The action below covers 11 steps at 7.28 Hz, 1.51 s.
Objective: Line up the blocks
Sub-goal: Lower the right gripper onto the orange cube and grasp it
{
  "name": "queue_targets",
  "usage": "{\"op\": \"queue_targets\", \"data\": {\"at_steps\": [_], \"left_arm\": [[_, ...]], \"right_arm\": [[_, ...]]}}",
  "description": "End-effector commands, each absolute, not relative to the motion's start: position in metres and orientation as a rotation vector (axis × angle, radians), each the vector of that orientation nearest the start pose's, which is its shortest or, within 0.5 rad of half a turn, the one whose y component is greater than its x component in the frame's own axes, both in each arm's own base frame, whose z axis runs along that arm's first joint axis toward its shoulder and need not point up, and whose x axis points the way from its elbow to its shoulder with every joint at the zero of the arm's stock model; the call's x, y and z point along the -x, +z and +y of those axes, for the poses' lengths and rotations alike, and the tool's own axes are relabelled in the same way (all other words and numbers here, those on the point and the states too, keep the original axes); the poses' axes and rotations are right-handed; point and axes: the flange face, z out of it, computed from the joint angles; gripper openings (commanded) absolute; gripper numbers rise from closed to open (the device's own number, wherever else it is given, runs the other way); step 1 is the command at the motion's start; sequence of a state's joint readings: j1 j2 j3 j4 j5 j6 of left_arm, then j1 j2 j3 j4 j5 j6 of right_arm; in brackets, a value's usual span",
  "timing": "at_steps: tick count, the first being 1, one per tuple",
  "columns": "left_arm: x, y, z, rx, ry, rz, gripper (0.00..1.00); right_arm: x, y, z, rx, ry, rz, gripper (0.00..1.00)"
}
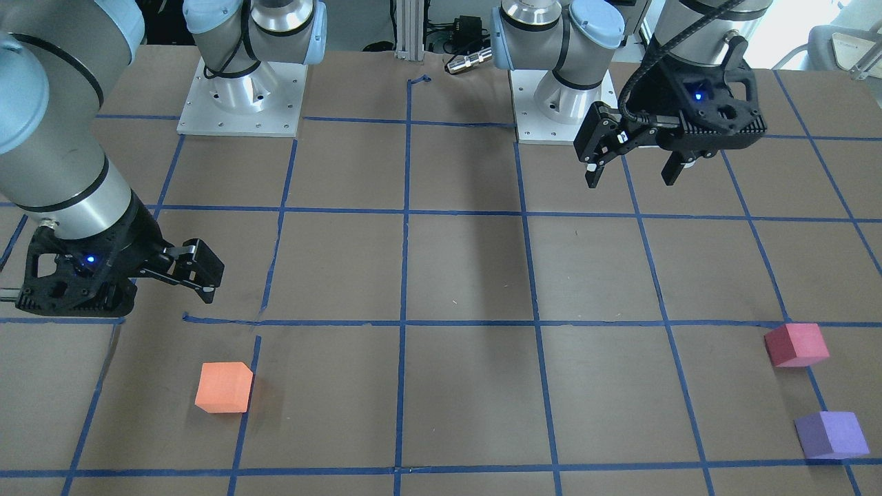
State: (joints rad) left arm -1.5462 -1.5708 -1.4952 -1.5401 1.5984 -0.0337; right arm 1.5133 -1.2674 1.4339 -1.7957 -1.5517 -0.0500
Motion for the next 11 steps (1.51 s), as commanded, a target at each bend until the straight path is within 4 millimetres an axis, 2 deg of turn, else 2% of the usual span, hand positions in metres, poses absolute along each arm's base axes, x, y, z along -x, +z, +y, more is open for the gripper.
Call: {"op": "queue_targets", "data": {"at_steps": [1,3,4,6,9,11], "left_arm": [[0.118,0.529,-0.504,0.093,-0.167,3.109,1.0],[0.118,0.529,-0.504,0.093,-0.167,3.107,1.0],[0.118,0.53,-0.503,0.093,-0.17,3.107,1.0],[0.118,0.53,-0.504,0.093,-0.17,3.109,1.0],[0.118,0.531,-0.504,0.093,-0.172,3.11,1.0],[0.118,0.53,-0.505,0.093,-0.17,3.11,1.0]], "right_arm": [[-0.103,0.348,-0.66,-0.014,-0.087,3.127,1.0],[-0.101,0.303,-0.685,-0.014,-0.13,3.132,1.0],[-0.101,0.292,-0.686,-0.014,-0.102,3.135,1.0],[-0.1,0.281,-0.685,-0.017,-0.07,3.137,1.0],[-0.101,0.234,-0.673,-0.01,-0.048,3.138,1.0],[-0.103,0.227,-0.671,0.0,-0.075,3.14,1.0]]}}
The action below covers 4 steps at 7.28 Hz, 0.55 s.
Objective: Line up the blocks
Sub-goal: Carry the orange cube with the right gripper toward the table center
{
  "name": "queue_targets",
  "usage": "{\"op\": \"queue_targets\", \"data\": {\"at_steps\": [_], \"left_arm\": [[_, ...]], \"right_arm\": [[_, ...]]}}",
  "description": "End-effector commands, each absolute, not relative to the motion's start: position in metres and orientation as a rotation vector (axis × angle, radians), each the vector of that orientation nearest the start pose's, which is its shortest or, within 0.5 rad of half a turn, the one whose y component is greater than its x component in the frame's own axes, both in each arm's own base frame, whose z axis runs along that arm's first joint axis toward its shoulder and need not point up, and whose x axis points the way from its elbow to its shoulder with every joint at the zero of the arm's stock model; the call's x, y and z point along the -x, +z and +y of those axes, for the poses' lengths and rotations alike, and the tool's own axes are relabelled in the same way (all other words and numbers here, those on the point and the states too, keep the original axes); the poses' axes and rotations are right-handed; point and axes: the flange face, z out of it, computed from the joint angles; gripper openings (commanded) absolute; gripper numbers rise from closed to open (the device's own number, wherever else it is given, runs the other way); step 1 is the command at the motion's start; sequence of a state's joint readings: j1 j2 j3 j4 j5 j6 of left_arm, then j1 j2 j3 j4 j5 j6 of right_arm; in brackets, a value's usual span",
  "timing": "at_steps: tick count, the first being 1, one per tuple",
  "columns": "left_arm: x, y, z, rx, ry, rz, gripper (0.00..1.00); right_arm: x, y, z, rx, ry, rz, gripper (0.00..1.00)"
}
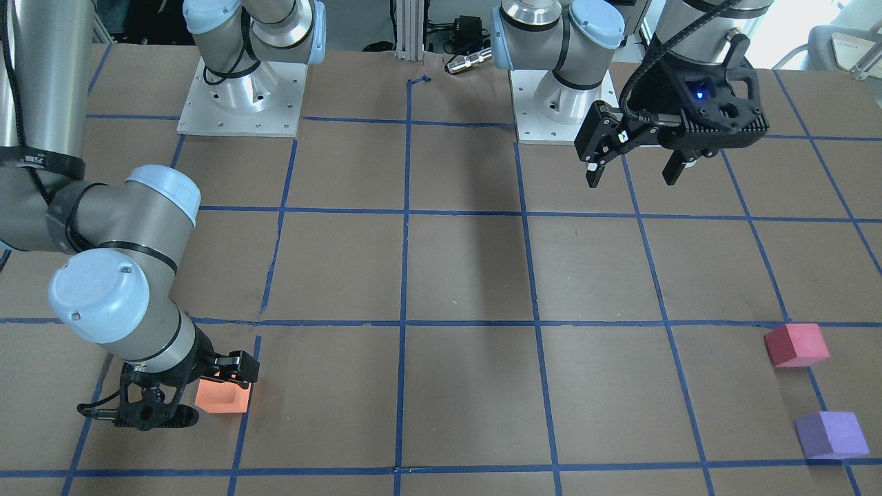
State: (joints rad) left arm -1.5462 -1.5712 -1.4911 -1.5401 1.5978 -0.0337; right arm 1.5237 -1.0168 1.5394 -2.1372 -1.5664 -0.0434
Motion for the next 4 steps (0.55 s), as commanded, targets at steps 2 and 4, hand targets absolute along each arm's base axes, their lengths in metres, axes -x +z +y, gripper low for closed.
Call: {"op": "queue_targets", "data": {"at_steps": [2,4], "left_arm": [[0.1176,0.5309,-0.5044,0.095,-0.175,3.11,1.0],[0.1174,0.5302,-0.505,0.095,-0.172,3.108,1.0]], "right_arm": [[-0.1016,0.21,-0.6689,-0.005,-0.043,3.143,0.99],[-0.0989,0.2081,-0.6691,-0.01,-0.039,3.17,0.51]]}}
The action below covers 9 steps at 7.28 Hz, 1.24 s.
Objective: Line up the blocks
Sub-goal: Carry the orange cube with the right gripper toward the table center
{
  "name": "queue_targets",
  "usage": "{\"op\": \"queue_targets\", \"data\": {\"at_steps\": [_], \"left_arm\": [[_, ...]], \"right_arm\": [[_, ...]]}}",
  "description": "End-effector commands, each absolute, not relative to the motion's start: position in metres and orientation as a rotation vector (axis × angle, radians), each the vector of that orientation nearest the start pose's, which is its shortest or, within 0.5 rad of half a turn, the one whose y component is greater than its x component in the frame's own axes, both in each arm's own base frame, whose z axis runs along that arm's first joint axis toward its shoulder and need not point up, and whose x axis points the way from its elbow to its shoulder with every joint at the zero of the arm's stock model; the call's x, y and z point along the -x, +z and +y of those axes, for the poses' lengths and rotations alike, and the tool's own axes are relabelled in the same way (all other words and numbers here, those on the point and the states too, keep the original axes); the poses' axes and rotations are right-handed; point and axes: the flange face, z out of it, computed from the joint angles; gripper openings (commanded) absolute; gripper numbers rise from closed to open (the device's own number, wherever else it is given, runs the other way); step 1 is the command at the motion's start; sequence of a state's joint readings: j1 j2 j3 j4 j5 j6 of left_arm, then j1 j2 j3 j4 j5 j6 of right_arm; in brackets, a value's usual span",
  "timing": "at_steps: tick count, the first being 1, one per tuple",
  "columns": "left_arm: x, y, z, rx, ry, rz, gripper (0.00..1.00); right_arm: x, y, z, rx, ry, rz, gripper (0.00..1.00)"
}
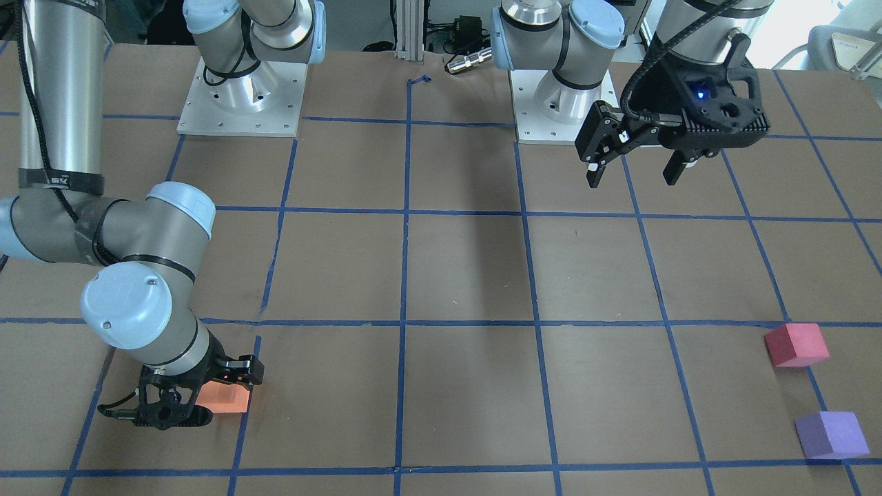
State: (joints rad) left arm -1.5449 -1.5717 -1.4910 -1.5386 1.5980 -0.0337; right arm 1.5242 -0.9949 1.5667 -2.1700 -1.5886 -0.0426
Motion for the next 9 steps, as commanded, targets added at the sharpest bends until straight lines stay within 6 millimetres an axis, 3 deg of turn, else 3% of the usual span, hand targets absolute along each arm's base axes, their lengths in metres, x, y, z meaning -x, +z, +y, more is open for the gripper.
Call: {"op": "queue_targets", "data": {"at_steps": [1,2,3,5,6,7,8,9], "left_arm": [[0.117,0.531,-0.504,0.095,-0.174,3.108,1.0],[0.117,0.531,-0.504,0.095,-0.174,3.107,1.0],[0.117,0.531,-0.504,0.095,-0.174,3.107,1.0],[0.117,0.53,-0.505,0.095,-0.172,3.108,1.0],[0.117,0.53,-0.505,0.098,-0.172,3.108,1.0],[0.118,0.531,-0.504,0.093,-0.174,3.108,1.0],[0.118,0.531,-0.504,0.093,-0.174,3.11,1.0],[0.117,0.529,-0.505,0.095,-0.17,3.108,1.0]], "right_arm": [[-0.097,0.21,-0.67,-0.001,-0.055,3.184,0.33],[-0.098,0.222,-0.677,0.007,-0.12,3.187,0.3],[-0.118,0.248,-0.679,0.043,-0.176,3.172,0.3],[-0.236,0.28,-0.666,0.111,-0.277,3.14,0.31],[-0.276,0.284,-0.655,0.052,-0.266,3.126,0.32],[-0.326,0.259,-0.638,0.021,-0.22,3.127,0.32],[-0.36,0.239,-0.631,0.04,-0.193,3.131,0.32],[-0.379,0.233,-0.634,0.002,-0.193,3.124,0.34]]}}
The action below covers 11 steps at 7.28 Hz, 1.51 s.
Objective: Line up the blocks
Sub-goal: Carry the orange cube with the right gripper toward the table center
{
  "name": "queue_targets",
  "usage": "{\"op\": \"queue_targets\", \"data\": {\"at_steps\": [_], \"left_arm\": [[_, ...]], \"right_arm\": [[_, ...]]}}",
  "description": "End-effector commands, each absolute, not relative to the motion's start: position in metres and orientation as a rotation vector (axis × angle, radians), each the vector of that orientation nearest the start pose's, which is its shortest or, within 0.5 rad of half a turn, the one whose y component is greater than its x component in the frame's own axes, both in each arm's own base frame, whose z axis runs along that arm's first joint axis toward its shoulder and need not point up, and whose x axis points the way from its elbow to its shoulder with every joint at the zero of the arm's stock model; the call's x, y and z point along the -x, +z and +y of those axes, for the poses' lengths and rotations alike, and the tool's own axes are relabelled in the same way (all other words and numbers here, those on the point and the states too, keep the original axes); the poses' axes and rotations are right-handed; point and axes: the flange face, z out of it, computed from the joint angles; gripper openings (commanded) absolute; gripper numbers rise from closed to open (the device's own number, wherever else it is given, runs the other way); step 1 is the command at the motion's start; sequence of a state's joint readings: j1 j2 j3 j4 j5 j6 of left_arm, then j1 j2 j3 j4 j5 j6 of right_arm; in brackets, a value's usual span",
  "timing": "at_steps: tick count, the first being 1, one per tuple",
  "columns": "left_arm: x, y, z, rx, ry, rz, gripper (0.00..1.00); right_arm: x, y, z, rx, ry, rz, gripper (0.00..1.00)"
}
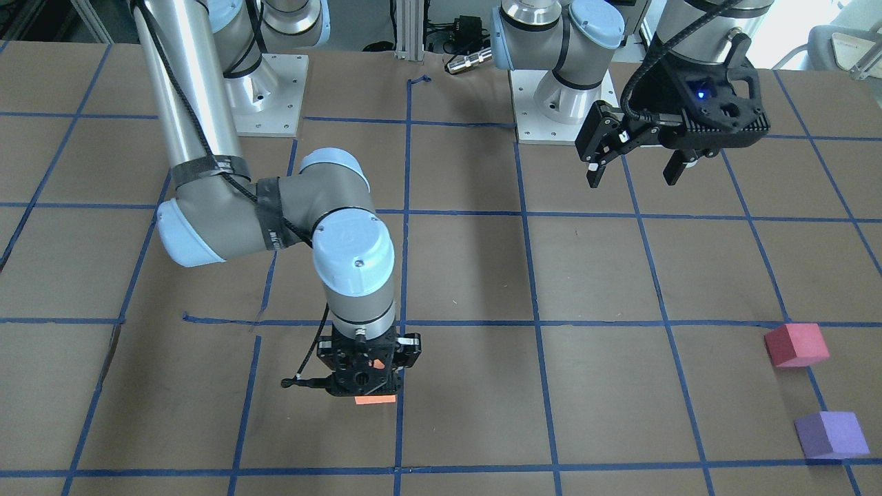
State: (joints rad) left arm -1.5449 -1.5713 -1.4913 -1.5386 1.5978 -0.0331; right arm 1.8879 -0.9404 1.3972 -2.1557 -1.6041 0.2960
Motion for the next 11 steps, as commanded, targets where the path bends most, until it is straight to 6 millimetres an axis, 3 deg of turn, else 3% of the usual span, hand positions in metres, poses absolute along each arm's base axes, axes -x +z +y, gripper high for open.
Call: {"op": "queue_targets", "data": {"at_steps": [1,4,8,9,10,11], "left_arm": [[0.117,0.529,-0.505,0.093,-0.17,3.108,1.0],[0.118,0.529,-0.505,0.093,-0.167,3.11,1.0],[0.118,0.526,-0.507,0.076,-0.158,3.112,1.0],[0.118,0.526,-0.508,0.062,-0.16,3.112,1.0],[0.117,0.525,-0.508,0.036,-0.159,3.11,1.0],[0.118,0.524,-0.508,0.035,-0.155,3.11,1.0]], "right_arm": [[-0.402,0.227,-0.624,0.023,-0.189,3.131,0.35],[-0.401,0.22,-0.618,0.034,-0.136,3.154,0.36],[-0.405,0.218,-0.615,0.029,-0.13,3.153,0.49],[-0.406,0.22,-0.614,0.043,-0.133,3.153,0.65],[-0.406,0.217,-0.614,0.046,-0.126,3.155,0.88],[-0.407,0.217,-0.613,0.061,-0.119,3.146,1.0]]}}
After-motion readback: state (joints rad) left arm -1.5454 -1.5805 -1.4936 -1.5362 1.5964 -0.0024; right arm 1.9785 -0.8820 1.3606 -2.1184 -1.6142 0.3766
